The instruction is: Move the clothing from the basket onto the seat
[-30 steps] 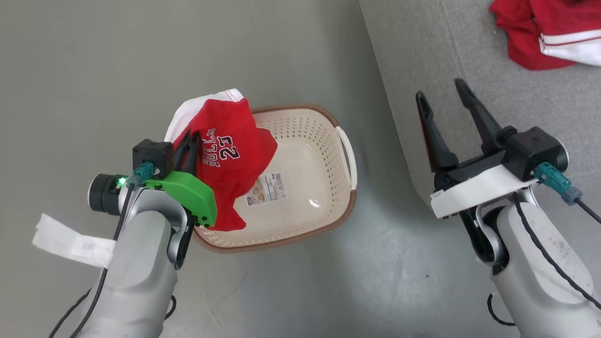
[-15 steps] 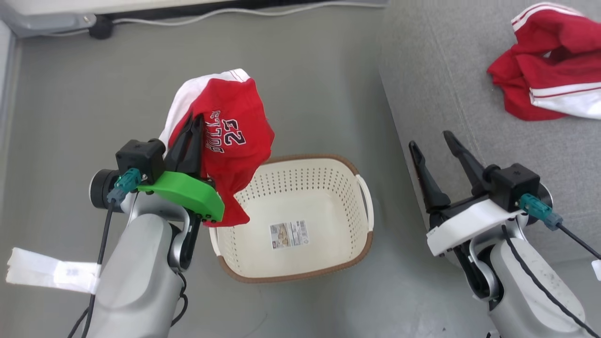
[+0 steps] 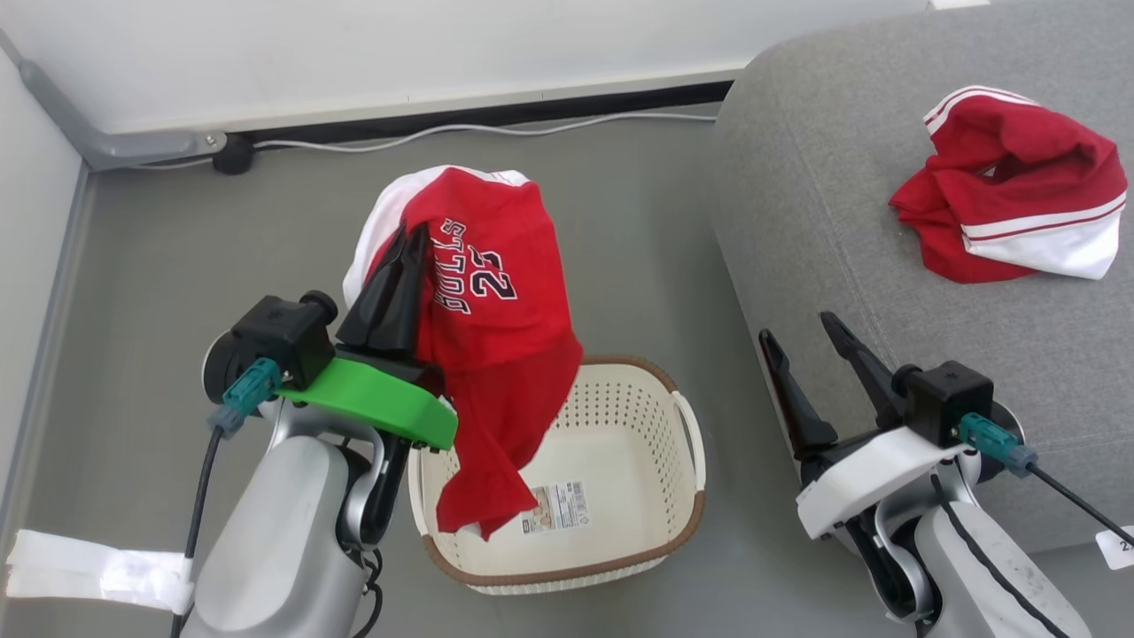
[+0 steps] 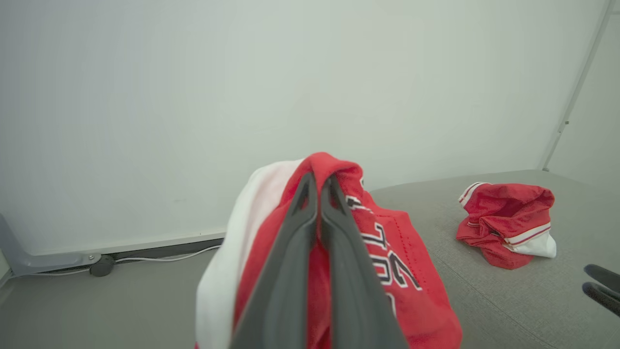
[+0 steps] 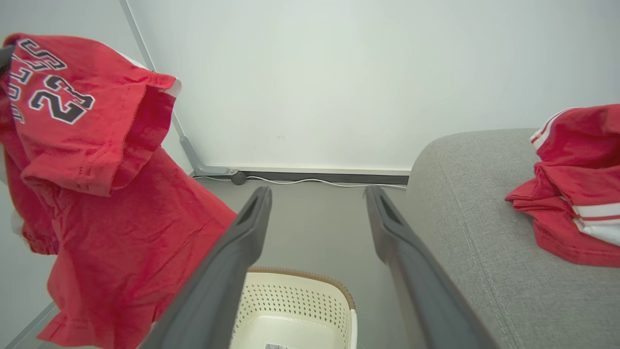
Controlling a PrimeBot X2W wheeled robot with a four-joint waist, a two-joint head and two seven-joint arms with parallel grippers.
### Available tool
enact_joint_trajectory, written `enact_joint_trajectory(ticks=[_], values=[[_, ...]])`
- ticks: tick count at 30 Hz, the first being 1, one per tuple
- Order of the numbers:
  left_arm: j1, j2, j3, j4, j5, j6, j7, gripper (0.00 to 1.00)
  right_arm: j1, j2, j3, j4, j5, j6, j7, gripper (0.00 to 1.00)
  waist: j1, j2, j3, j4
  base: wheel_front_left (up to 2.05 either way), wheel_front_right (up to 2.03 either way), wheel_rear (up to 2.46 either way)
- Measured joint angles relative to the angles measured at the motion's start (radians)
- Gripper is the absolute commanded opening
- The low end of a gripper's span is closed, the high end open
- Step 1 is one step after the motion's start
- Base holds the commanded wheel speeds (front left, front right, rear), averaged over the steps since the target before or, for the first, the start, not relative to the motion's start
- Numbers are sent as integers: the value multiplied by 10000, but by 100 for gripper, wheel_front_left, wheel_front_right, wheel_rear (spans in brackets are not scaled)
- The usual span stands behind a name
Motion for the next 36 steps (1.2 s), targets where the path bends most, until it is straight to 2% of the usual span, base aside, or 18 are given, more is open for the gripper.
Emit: enact_joint_trajectory(ticks=[16,36], values=[[911,29,-957,-1607,-159,-102,0,0,896,65,136,-236,104,-107,259,100,0,0,-998,-126,0,0,0],[1529,86,-1465,-2732,-176,13,278,0,1273,50,180,-892,107,-284,466,100,0,0,-1138,-245,0,0,0]])
